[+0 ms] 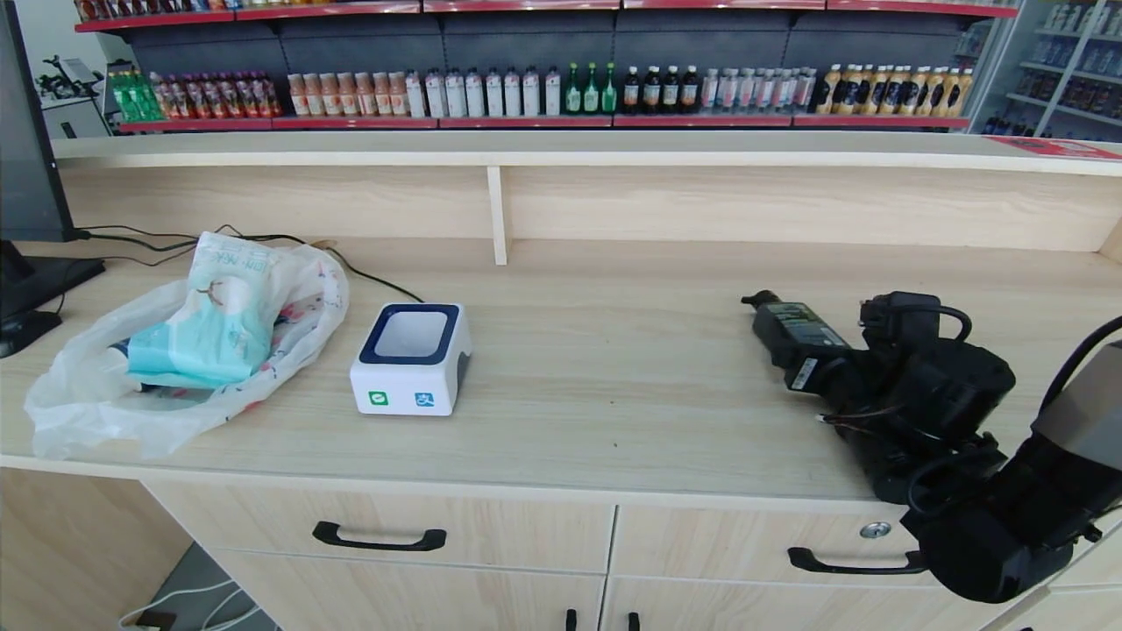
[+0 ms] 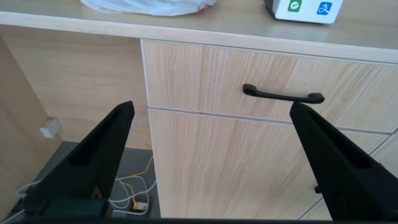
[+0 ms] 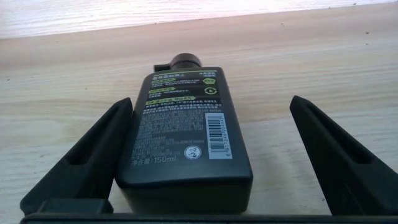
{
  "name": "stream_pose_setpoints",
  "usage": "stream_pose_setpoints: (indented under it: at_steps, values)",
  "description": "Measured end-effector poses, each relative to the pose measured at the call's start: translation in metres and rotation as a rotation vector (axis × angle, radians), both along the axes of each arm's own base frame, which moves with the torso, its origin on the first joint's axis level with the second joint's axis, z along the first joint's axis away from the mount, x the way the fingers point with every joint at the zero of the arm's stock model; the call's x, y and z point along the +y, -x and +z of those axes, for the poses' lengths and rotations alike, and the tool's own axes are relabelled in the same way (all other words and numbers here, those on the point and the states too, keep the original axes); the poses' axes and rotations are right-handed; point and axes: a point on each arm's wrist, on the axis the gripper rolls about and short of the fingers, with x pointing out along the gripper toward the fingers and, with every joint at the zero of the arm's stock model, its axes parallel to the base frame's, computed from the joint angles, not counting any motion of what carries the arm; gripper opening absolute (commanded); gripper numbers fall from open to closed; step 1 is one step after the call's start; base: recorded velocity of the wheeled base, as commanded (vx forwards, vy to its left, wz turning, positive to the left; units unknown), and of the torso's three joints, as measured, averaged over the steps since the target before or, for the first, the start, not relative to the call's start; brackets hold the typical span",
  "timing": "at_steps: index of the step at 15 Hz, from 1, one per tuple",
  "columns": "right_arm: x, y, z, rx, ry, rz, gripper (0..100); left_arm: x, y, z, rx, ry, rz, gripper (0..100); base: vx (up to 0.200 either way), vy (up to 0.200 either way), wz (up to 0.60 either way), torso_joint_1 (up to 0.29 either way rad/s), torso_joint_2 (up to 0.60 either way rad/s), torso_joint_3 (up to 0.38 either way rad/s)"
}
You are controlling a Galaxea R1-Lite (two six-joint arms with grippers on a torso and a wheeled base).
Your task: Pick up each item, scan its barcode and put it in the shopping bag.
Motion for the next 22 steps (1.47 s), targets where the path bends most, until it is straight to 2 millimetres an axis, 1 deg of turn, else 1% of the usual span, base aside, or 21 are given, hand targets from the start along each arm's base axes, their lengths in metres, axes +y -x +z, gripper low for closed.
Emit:
stream_pose_setpoints:
  at_steps: [2,8,13,18,22]
  values:
    - [-0.002,0.002,0.001,0.004,0.001,-0.002,100,0.0,0.0,0.0,0.0,0.0,0.0,100,0.0,0.0,0.0,0.0,0.0,0.0]
    - [0.008,0.007,-0.001,0.015,0.014,0.093,100,0.0,0.0,0.0,0.0,0.0,0.0,100,0.0,0.0,0.0,0.0,0.0,0.0]
    - [0.005,0.004,-0.003,0.019,0.052,0.257,100,0.0,0.0,0.0,0.0,0.0,0.0,100,0.0,0.0,0.0,0.0,0.0,0.0]
    - [-0.01,-0.006,-0.008,0.026,0.048,0.23,100,0.0,0.0,0.0,-0.002,0.001,0.0,100,0.0,0.0,0.0,0.0,0.0,0.0]
    - [-0.014,-0.008,-0.012,0.036,0.049,0.212,100,0.0,0.0,0.0,-0.002,0.0,0.0,100,0.0,0.0,0.0,0.0,0.0,0.0]
